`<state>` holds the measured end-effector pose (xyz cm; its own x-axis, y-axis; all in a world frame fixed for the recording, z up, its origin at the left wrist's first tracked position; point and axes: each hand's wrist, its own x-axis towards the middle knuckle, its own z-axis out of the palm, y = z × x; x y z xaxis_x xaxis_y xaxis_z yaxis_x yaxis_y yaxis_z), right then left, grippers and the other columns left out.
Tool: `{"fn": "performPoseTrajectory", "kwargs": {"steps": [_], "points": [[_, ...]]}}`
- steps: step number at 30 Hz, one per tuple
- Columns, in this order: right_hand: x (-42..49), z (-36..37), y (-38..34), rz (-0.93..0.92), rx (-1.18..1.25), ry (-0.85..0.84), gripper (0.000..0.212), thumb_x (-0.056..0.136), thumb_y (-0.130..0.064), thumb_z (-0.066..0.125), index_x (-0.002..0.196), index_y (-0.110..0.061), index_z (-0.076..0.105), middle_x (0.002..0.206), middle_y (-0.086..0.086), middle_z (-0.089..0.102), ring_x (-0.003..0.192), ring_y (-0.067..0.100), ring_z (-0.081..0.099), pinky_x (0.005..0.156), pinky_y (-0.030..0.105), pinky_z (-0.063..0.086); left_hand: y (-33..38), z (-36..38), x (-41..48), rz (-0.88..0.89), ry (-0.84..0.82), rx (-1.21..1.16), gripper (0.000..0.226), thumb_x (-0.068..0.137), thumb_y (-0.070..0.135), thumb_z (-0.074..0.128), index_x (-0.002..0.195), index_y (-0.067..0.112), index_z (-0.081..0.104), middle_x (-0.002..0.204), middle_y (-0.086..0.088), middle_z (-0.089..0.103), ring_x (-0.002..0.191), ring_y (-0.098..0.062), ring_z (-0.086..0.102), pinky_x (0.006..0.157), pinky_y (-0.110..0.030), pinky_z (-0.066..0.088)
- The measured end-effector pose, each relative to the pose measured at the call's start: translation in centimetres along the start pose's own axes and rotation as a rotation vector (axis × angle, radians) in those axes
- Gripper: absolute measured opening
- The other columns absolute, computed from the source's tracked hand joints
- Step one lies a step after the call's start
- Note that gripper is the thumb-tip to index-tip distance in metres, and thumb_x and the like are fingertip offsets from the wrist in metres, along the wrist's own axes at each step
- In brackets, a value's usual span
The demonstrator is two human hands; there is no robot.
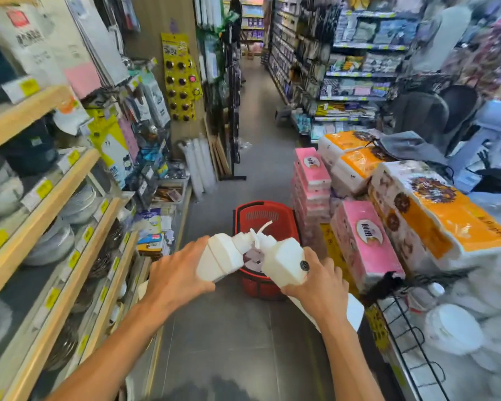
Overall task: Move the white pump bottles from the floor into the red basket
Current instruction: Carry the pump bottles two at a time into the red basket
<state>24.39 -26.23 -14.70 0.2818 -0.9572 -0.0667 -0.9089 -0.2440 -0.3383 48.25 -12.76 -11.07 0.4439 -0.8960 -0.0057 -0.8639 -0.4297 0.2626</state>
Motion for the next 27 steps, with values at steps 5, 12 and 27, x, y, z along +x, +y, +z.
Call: {"fn": "performPoseTrajectory", "kwargs": {"steps": [5,12,27], "points": [[4.4,1.7,-2.2,0.025,0.005,-0.071,0.098,0.070,-0.064,0.079,0.152,-0.040,0.030,0.136,0.001,0.051,0.126,0.028,0.048,0.107,0.045,0.040,-2.6,0.9,5.0,-0.063,-0.039,-0.082,0.094,0.057,0.056,0.069,0.141,0.045,0.029,0.125,0.014,0.064,0.103,-0.026,0.065,0.078,-0.037,0.051],[9.7,2.5,-7.0,0.068,0.015,-0.086,0.098,0.071,-0.064,0.080,0.152,-0.039,0.030,0.136,0.004,0.051,0.127,0.032,0.048,0.105,0.047,0.039,-6.1,1.4,12.6,-0.043,-0.070,-0.164,0.090,0.057,0.055,0.073,0.138,0.049,0.033,0.115,0.012,0.068,0.098,-0.024,0.066,0.072,-0.034,0.049],[19.3,3.4,-9.6,0.242,0.051,-0.068,0.104,0.068,-0.064,0.081,0.154,-0.039,0.030,0.143,0.003,0.050,0.132,0.032,0.045,0.108,0.048,0.038,-7.2,2.6,28.1,0.092,-0.190,-0.196,0.095,0.049,0.065,0.063,0.137,0.051,0.028,0.116,0.009,0.069,0.100,-0.031,0.066,0.079,-0.041,0.054]]}}
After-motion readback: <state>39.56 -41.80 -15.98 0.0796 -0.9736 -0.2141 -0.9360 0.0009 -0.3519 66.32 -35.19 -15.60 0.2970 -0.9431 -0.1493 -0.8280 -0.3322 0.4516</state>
